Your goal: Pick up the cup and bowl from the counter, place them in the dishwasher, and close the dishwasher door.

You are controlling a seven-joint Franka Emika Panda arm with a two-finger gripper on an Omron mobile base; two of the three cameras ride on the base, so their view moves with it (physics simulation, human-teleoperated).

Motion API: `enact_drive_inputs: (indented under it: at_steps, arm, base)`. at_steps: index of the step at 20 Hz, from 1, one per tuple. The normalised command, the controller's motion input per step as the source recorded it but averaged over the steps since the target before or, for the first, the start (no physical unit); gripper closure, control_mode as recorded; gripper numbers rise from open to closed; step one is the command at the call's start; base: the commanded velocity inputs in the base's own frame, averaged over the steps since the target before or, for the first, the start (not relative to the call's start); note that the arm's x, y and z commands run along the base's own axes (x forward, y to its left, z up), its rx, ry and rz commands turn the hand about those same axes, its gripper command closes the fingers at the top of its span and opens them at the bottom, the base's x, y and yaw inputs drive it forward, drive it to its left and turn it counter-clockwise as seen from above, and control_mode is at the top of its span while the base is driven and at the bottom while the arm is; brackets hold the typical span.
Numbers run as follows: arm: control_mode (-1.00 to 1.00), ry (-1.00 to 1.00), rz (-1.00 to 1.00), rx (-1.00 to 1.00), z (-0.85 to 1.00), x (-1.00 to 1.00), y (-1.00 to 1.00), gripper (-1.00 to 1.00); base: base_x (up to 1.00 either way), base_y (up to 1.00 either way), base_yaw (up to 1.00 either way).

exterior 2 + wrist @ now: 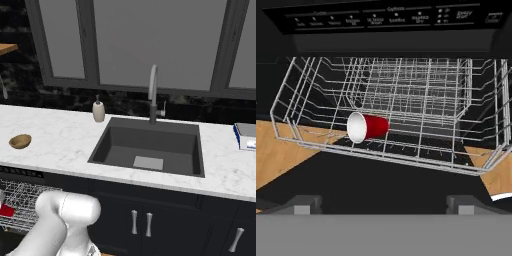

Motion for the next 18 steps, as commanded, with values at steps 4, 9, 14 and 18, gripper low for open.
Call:
enact_drive_inputs:
  at_steps: [4,9,14,18]
  arm:
    - [-1.00,0.06,0.00,0.00,0.98,0.28,-0.34,-1.00]
    - [-1.00,0.10,0.03,0.02,0.34,0.47,-0.42,-1.00]
    - [-1.00,0.02,0.00,0.00,0.00,0.77,-0.07,-1.00]
    - [-1.00,0.00,0.00,0.00,0.38,0.53,-0.04,-1.00]
  base:
    - [0.00,0.00,0.00]
    - [0.00,0.00,0.00]
    - [0.00,0.00,0.00]
    - [0.00,0.00,0.00]
